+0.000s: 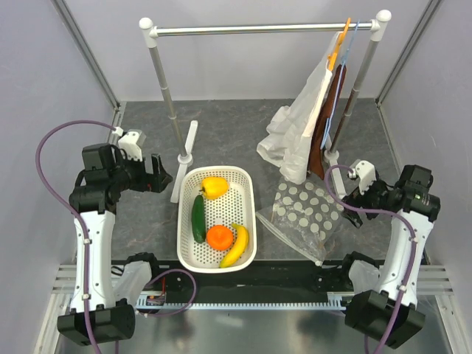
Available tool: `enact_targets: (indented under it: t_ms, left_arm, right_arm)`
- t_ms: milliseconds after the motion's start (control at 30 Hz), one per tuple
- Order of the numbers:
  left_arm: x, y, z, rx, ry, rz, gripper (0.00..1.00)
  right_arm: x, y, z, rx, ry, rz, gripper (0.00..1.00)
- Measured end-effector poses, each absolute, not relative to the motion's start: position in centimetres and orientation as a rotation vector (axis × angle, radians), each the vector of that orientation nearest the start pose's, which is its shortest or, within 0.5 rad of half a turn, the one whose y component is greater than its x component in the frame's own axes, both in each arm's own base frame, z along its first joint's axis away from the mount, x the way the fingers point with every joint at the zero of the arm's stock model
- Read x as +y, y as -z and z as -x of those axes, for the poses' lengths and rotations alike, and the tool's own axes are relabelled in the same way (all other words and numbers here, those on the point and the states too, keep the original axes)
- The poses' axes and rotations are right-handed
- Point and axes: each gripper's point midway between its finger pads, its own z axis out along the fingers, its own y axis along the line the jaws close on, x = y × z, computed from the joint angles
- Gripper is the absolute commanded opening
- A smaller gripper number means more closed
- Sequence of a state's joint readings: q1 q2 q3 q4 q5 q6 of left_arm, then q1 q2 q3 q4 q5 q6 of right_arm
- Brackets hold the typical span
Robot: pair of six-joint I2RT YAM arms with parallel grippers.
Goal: Place the food in the zip-top bag and seal the zipper
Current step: Pick up the zipper food storage bag at the center of the board.
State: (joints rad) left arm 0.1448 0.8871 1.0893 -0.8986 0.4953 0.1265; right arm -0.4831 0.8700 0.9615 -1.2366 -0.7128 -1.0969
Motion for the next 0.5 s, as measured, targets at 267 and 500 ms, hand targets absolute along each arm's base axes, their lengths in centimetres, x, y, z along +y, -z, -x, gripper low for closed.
enact_targets:
  t_ms: [267,500]
  left_arm:
    - [-3.2,-23.9,-25.9,2.227,0.374,-0.062,1.0]
    - [-1.5,-24.1,-27.3,2.209,0.296,0.115,1.0]
  right_arm:
    - [2.6,-14.1,-19.8,2.215,-0.321,1.096,0.97]
    - [4.8,-14.9,-19.3,2.127,-0.288,1.242,0.95]
